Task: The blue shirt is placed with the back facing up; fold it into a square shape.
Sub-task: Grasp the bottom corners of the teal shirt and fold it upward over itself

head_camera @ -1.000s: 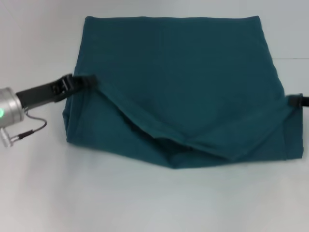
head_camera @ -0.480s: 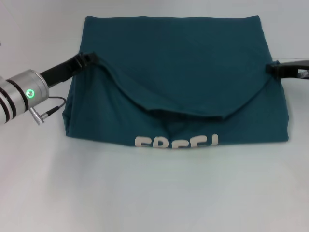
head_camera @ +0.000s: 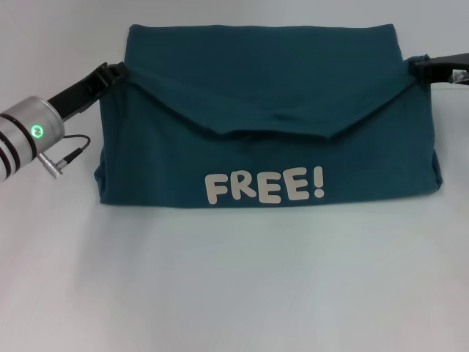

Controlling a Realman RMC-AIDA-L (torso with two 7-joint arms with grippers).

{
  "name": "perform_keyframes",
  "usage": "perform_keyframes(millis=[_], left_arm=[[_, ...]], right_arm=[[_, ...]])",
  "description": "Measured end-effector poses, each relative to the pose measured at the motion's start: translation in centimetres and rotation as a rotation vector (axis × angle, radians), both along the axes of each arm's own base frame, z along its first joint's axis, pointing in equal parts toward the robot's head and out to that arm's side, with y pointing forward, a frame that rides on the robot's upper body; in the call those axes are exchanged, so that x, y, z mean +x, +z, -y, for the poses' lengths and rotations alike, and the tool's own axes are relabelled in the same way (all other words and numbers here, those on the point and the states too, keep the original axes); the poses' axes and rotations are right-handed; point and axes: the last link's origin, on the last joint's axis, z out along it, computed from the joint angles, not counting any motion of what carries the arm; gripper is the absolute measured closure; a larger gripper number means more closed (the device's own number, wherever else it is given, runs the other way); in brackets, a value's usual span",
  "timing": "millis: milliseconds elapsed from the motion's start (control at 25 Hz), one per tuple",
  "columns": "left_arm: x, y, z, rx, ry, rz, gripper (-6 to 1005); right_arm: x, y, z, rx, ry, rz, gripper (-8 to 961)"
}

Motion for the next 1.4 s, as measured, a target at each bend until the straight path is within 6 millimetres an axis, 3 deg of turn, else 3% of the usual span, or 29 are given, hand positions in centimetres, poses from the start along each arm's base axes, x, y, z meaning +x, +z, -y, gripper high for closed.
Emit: perform_keyframes(millis=[440,1320,1400], left_arm=[[-0.3,-1.5,0.1,-0.011,0.05,-0.021,878],[0.9,-2.8,-0.1,-0.039,0.021,-0.049,861],[0.9,-2.8,-0.1,-0.039,0.022,-0.05,859]], right_arm=[[1.3,-2.3,0.6,0.021,-0.024,0.026,902],[2.4,-3.1,1.3,0.035,-0.027,0.093,899],[2.4,-3.0,1.2,0.036,-0.023,0.096,830]])
